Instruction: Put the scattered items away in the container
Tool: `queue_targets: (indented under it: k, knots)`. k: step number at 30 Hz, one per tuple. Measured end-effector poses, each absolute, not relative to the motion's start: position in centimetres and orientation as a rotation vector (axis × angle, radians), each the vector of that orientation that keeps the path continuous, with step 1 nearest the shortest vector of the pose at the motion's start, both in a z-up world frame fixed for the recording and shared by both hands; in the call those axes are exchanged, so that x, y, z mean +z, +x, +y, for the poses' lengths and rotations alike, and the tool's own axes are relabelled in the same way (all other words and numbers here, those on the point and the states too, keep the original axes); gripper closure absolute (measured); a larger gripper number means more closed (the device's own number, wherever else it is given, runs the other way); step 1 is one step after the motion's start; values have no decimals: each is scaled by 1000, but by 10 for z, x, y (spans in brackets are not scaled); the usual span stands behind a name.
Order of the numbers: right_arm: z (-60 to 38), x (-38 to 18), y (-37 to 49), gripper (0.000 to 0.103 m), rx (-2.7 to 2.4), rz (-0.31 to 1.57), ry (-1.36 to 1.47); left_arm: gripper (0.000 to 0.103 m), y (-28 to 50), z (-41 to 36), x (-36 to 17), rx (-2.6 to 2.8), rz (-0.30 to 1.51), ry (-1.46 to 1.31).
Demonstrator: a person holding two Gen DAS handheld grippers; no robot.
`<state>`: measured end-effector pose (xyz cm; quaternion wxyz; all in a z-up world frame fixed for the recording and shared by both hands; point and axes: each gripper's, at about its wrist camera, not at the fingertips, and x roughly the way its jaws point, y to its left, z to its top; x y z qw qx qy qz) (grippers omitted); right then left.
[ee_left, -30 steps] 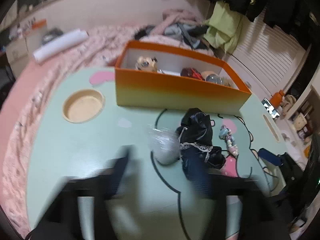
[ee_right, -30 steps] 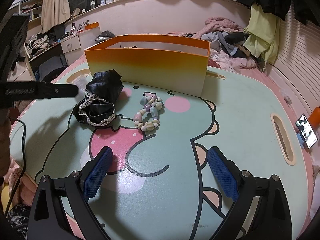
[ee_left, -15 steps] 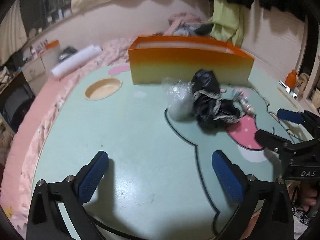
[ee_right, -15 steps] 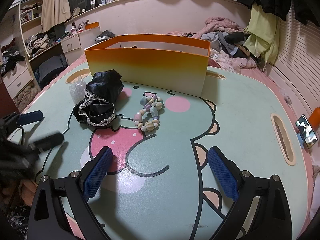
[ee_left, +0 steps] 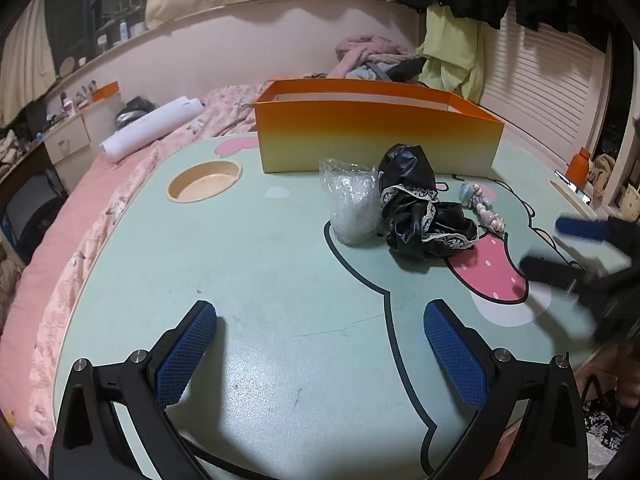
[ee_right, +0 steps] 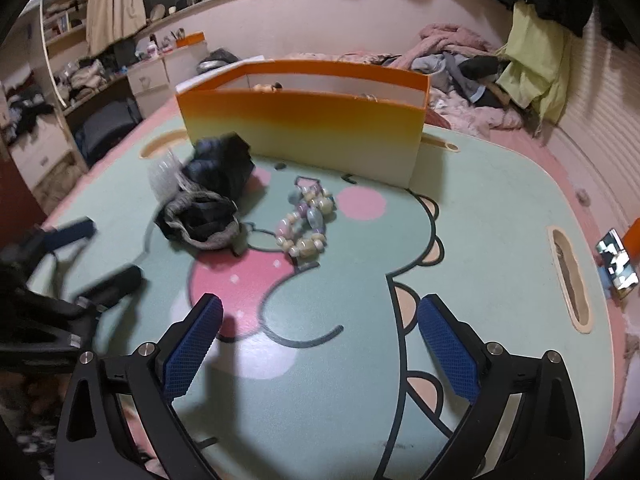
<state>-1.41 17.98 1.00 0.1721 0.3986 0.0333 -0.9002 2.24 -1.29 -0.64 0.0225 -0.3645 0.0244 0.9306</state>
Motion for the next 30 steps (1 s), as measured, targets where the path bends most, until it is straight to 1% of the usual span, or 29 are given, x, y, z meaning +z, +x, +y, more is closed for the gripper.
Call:
queue_targets:
  k: [3, 6, 8, 11, 12, 14, 16, 18, 19, 25, 27, 28, 30]
  knots:
    - [183, 38, -18, 5, -2565, 32, 1035, 0, 22, -12, -6, 2877, 77, -1127]
    - [169, 71, -33, 7, -2568, 85, 944, 0, 22, -13, -6, 2877, 77, -1128]
    - [154, 89, -52, 20, -2552, 128, 922, 0, 22, -13, -6, 2877, 78, -1126]
    - [127, 109, -98, 31, -2490, 122, 978, 0, 22, -12, -6, 2880, 77, -1123]
    - [116, 112, -117, 33, -2461, 112, 1012, 0, 22, -12, -5, 2880, 77, -1121]
    - [96, 110, -157, 45, -2421, 88, 1103, 0, 23, -12, -5, 2881, 78, -1116]
    - [74, 100, -193, 49, -2423, 138, 1186, 0, 24, -12, -5, 2882, 77, -1108]
    - [58, 84, -220, 50, -2397, 191, 1269, 0, 25, -13, -5, 2881, 75, -1103]
    - [51, 75, -234, 50, -2382, 187, 1330, 0, 25, -13, -5, 2881, 74, -1100]
    - [43, 44, -277, 50, -2297, 21, 1521, 0, 25, -12, -6, 2882, 68, -1090]
    - [41, 35, -284, 54, -2257, -44, 1555, 0, 25, -12, -6, 2882, 66, -1087]
    - [40, 33, -285, 61, -2246, -56, 1568, 0, 25, -12, -7, 2882, 65, -1088]
    - [38, 29, -287, 61, -2223, -55, 1580, 0, 25, -12, -7, 2880, 59, -1089]
